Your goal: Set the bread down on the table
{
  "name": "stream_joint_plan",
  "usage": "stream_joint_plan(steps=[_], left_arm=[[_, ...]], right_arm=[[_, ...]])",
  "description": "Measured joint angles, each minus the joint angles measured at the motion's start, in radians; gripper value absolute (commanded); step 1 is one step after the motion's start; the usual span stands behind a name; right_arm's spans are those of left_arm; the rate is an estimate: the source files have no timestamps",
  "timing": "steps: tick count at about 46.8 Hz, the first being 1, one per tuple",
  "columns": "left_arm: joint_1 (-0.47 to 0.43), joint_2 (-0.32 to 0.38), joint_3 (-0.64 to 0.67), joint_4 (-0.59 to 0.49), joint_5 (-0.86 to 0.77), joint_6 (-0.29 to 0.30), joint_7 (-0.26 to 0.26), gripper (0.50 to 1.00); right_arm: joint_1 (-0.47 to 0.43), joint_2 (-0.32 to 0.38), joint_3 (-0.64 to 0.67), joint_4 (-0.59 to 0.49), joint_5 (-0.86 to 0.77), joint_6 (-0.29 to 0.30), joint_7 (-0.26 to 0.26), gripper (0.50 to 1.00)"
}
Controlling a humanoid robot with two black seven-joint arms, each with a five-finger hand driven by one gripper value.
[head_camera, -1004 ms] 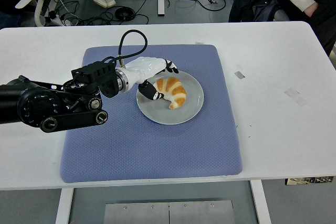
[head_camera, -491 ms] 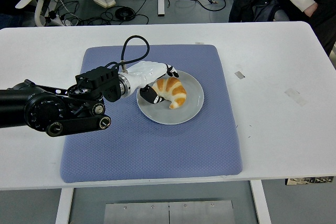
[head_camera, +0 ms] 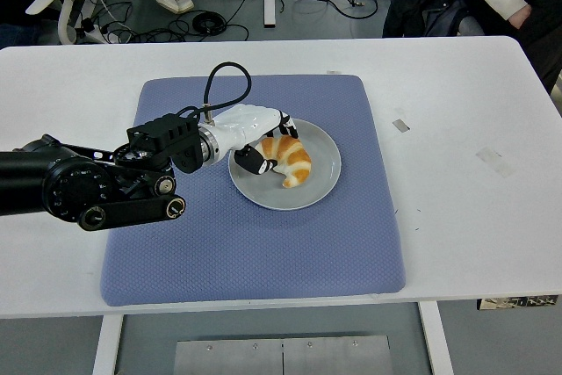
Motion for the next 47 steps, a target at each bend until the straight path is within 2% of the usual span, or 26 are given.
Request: stream_joint_plan(steps=[8, 14, 15, 33, 47], left_arm=[[0.000, 0.000, 0.000, 0.000, 0.000, 0.000, -0.001, 0.539], [0.000, 0.000, 0.000, 0.000, 0.000, 0.001, -0.002, 0.521], [0.000, 0.000, 0.000, 0.000, 0.000, 0.001, -0.002, 0.500], [-0.003, 0.007, -0.002, 0.004, -0.022, -0.019, -0.027, 0.500], [-0.019, 0.050, -0.039, 0.006, -0.072, -0.020, -0.027, 0.500]], right_arm=[[0.000, 0.000, 0.000, 0.000, 0.000, 0.000, 0.000, 1.000], [0.000, 0.000, 0.000, 0.000, 0.000, 0.000, 0.000, 1.000], [0.000, 0.000, 0.000, 0.000, 0.000, 0.000, -0.001, 1.000], [0.000, 0.000, 0.000, 0.000, 0.000, 0.000, 0.000, 1.000], [0.000, 0.000, 0.000, 0.000, 0.000, 0.000, 0.000, 1.000]])
